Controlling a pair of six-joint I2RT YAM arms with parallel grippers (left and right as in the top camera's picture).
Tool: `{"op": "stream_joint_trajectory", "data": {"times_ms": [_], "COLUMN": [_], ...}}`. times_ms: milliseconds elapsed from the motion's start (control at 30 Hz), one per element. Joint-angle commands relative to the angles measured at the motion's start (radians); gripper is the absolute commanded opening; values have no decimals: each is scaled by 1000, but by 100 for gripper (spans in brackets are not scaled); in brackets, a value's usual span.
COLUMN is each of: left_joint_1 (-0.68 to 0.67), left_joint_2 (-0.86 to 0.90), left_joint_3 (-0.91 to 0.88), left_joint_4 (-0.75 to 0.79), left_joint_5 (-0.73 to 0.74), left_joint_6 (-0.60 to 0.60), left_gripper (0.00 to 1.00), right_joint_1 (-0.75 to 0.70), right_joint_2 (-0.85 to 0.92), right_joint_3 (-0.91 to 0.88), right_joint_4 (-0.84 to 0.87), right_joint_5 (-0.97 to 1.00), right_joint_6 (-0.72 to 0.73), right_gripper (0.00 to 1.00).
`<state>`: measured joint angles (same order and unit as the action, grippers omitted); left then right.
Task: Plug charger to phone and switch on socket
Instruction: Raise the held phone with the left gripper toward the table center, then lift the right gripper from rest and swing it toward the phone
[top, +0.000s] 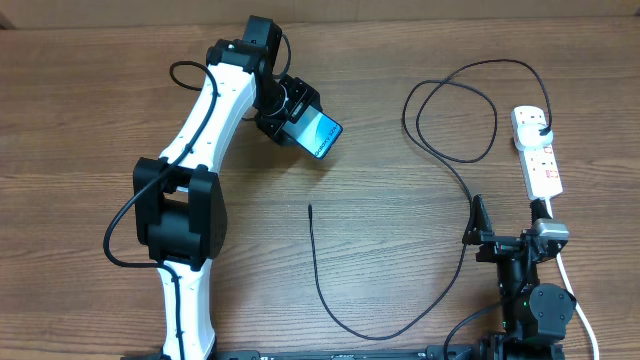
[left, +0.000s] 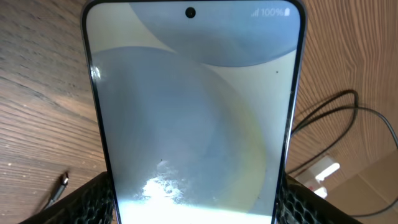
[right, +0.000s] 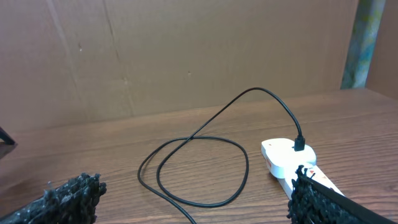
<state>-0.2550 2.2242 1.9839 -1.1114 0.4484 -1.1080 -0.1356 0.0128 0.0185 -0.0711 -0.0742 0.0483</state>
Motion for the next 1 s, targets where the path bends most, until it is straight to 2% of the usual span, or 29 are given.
{"op": "stream_joint_trajectory", "data": {"times_ms": [0, 233, 500, 600, 833, 967], "left_joint_1": [0, 0, 0, 0, 0, 0], "left_joint_2": [5, 5, 5, 5, 5, 5], "left_joint_3": [32, 32, 32, 32, 32, 32], "left_joint_4": [-14, -41, -44, -43, -44, -44], "left_joint_5": [-18, -21, -42, -42, -42, -41], "left_joint_6": [-6, -6, 1, 1, 1, 1], "left_gripper": [4, 4, 4, 4, 4, 5], "right_joint_1": [5, 5, 5, 5, 5, 5], "right_joint_2": [-10, -10, -10, -10, -10, -10], "right_joint_3": [-11, -11, -10, -8, 80, 138], "right_joint_4": [5, 108, 247, 284, 140, 60], "right_joint_5": [10, 1, -142, -159, -175, -175], "right_joint_6": [1, 8, 9, 81, 309, 312], "right_gripper": [100, 100, 100, 100, 100, 100]}}
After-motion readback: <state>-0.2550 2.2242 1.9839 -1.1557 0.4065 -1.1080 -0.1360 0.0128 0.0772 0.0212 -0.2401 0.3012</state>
